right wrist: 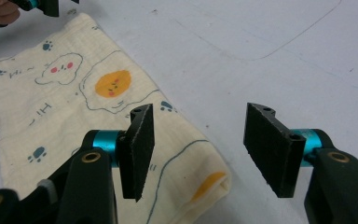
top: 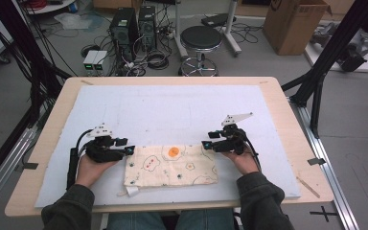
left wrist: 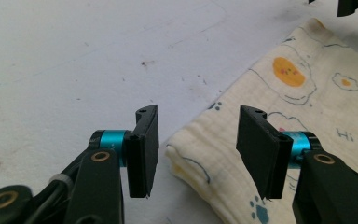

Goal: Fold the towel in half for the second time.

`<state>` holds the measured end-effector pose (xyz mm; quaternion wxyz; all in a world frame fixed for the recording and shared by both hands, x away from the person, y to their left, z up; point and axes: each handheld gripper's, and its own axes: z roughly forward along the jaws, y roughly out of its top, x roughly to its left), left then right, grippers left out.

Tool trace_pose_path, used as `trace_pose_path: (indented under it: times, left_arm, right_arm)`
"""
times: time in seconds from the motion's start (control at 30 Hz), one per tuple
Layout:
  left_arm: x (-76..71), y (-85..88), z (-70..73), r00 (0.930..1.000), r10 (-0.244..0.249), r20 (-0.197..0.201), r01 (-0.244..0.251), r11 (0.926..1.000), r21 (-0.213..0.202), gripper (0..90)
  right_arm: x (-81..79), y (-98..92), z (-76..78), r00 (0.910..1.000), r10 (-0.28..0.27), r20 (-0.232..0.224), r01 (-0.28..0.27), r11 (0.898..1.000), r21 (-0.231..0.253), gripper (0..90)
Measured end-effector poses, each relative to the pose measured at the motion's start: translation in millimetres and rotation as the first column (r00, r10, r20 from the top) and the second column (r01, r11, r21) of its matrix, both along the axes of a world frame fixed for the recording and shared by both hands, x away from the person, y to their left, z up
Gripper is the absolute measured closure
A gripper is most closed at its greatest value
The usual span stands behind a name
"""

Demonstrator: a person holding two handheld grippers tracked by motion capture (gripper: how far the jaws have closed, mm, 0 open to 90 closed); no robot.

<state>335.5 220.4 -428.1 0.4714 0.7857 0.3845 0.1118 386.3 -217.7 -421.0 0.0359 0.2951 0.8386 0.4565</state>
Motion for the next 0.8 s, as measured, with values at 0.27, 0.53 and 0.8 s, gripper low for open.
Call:
trace_pose_path:
  times: [0.27, 0.53, 0.8]
  left_arm:
    - [8.0, -2.7, -7.5, 0.9989, 0.033, -0.033, -0.033, 0.9994, -0.01, 51.4]
    - [12.8, -8.9, -13.2, 0.9958, 0.065, -0.065, -0.065, 0.9978, 0.014, 52.9]
    - [14.1, -10.3, -16.9, 0.9944, 0.051, -0.093, -0.049, 0.9984, 0.027, 58.0]
  right_arm:
    - [4.7, 0.6, -6.2, 0.9992, -0.01, -0.04, 0.009, 1.0, -0.025, 48.9]
    - [6.8, -3.4, -11.1, 0.9968, -0.029, -0.075, 0.027, 0.999, -0.03, 53.9]
    - [6.7, -0.1, -17.0, 0.9955, -0.019, -0.093, 0.011, 0.997, -0.082, 64.9]
